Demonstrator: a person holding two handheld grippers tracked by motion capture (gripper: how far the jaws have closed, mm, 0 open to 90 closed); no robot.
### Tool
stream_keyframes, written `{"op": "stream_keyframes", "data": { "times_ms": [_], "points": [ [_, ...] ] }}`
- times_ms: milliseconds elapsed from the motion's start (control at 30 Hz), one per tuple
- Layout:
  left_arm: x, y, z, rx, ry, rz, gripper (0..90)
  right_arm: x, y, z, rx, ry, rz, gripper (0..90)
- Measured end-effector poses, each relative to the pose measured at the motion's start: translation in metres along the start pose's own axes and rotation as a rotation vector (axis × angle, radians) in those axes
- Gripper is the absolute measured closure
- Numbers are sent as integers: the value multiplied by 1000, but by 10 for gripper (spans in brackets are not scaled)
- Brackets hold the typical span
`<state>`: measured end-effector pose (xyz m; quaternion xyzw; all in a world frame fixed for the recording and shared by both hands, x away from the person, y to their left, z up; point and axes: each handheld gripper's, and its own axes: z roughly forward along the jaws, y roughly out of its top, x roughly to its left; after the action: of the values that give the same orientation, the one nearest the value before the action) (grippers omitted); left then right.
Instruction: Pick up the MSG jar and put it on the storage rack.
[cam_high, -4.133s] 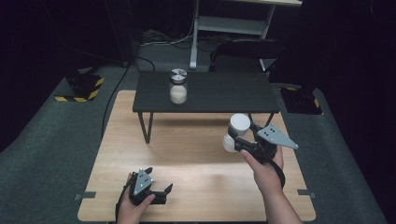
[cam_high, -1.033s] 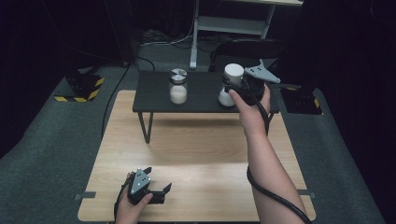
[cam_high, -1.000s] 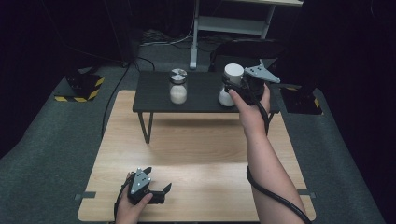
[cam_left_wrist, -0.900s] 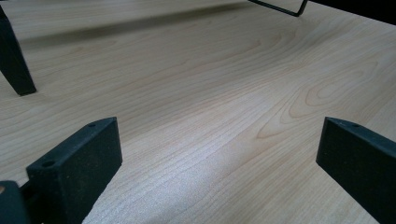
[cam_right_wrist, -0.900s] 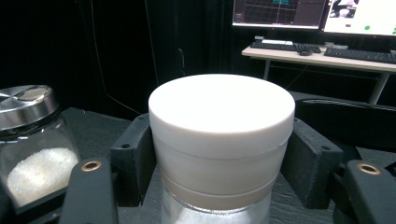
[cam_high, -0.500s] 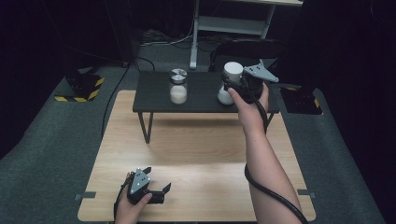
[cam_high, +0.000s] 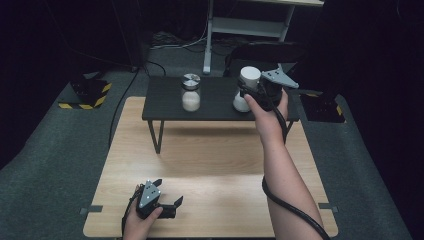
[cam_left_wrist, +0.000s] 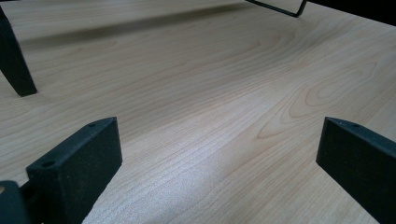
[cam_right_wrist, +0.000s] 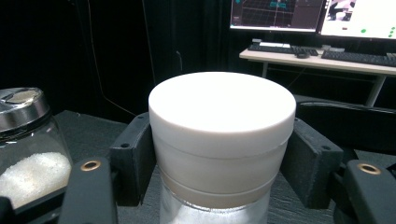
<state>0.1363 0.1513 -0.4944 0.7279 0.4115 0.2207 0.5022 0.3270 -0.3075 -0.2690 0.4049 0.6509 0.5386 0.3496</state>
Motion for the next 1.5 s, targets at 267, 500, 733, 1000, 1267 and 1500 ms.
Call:
{"op": "stream_keyframes", "data": {
  "times_ms": [267, 500, 733, 1000, 1267, 1500],
  "points": [
    [0, 0, 0, 1, -1, -1, 3, -3, 2, 0, 1, 19, 17, 198],
    [-1, 1, 0, 3, 0, 9, 3, -1, 0, -5, 3, 2, 30, 9],
    [0, 1, 0, 6, 0, 7, 3, -2, -2, -12, 5, 10, 26, 0],
    [-1, 1, 1, 8, 2, 6, 3, -2, -6, -23, -5, 26, 14, 0],
    [-1, 2, 1, 8, 1, 9, 3, -3, -16, -33, -16, 35, 16, 0],
    [-1, 2, 1, 9, 1, 9, 3, -5, -24, -41, -26, 46, 23, 0]
  ]
}}
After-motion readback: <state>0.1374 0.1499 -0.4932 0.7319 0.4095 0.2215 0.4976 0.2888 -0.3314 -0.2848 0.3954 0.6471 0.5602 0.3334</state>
